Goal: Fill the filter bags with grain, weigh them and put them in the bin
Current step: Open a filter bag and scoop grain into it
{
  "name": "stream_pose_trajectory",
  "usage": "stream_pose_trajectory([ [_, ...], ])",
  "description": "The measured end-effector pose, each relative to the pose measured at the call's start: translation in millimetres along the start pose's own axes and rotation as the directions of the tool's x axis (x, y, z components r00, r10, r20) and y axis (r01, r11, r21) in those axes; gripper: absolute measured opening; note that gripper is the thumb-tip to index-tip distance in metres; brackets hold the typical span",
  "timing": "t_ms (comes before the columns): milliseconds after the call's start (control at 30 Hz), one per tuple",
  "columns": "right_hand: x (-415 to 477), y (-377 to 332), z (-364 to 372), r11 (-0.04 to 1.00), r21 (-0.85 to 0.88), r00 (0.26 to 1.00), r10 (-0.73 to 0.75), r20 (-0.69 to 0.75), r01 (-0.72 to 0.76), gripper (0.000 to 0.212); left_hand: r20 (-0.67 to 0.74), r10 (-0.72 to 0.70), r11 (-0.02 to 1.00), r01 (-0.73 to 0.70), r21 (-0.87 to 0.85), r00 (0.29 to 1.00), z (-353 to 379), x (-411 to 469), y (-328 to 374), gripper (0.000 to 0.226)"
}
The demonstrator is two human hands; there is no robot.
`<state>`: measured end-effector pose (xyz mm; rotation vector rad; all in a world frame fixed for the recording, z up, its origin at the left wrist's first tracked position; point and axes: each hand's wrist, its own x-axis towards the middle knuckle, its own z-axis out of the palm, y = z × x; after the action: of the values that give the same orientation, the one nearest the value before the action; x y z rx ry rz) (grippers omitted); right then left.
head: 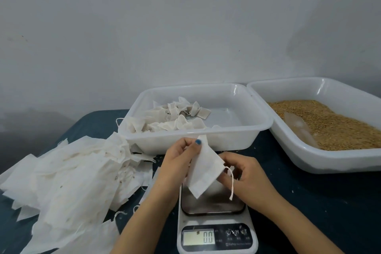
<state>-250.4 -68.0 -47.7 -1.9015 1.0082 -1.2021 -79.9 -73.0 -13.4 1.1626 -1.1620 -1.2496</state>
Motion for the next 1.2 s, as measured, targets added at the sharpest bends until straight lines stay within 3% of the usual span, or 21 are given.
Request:
stream_pose_trajectory([
  [200,3.1,-0.4,-3.4,0.993,0.1,0.993,0.073,-0.096,-0.064,0.008,0.037,-0.1,0.995,0.101,-0.009,0.994,4.7,5.3,-11.4,0.026],
  [267,4.5,1.7,-6.5,0.992,0.1,0.982,0.091,-0.163,-0.075,0.013,0.163,-0.085,0.995,0.091,-0.029,0.983,5.3,7.5,-11.7,0.038],
  [367,5.2,3.7,-9.5,0.995,0.053,0.976,0.09,-0.2,-0.081,0.017,0.37,-0.017,1.0,0.014,0.012,0.929,2.5,4.8,-12.6,0.046],
  [467,5.2,4.0,-9.7,0.995,0.049,0.979,0.09,-0.183,-0.082,0.021,0.447,0.065,0.948,-0.195,0.251,0.892,3.5,-0.9,-21.7,0.048],
  [567,4.9,-1.6,-8.3,0.994,0.089,0.989,0.076,-0.127,-0.065,0.01,0.435,0.198,0.887,-0.349,0.302,0.879,7.8,-5.6,-21.7,0.045],
  [667,5.5,-4.9,-9.0,0.993,0.114,0.989,0.057,-0.139,-0.041,0.013,0.386,0.299,0.867,-0.417,0.274,0.873,3.4,-3.8,-16.2,0.038],
  [767,7.1,-5.9,-10.3,0.992,0.124,0.979,0.061,-0.195,-0.037,0.018,0.291,0.274,0.929,-0.331,0.166,0.917,-3.4,-2.8,-9.0,0.018],
  [1000,7.0,-3.4,-8.8,0.99,0.109,0.971,0.116,-0.21,-0.095,0.021,0.162,0.188,0.974,-0.162,-0.158,0.969,-12.4,-2.9,1.1,0.019],
  [1100,4.9,0.1,-7.6,0.989,-0.002,0.941,0.141,-0.307,-0.149,0.013,0.095,0.172,0.985,-0.168,-0.049,0.981,-14.1,-0.5,0.9,0.025],
  [1200,0.6,-3.9,-8.4,0.98,-0.194,0.911,-0.038,-0.411,-0.047,0.022,0.009,0.222,0.954,-0.219,0.203,0.975,-12.1,0.6,-4.1,0.032],
])
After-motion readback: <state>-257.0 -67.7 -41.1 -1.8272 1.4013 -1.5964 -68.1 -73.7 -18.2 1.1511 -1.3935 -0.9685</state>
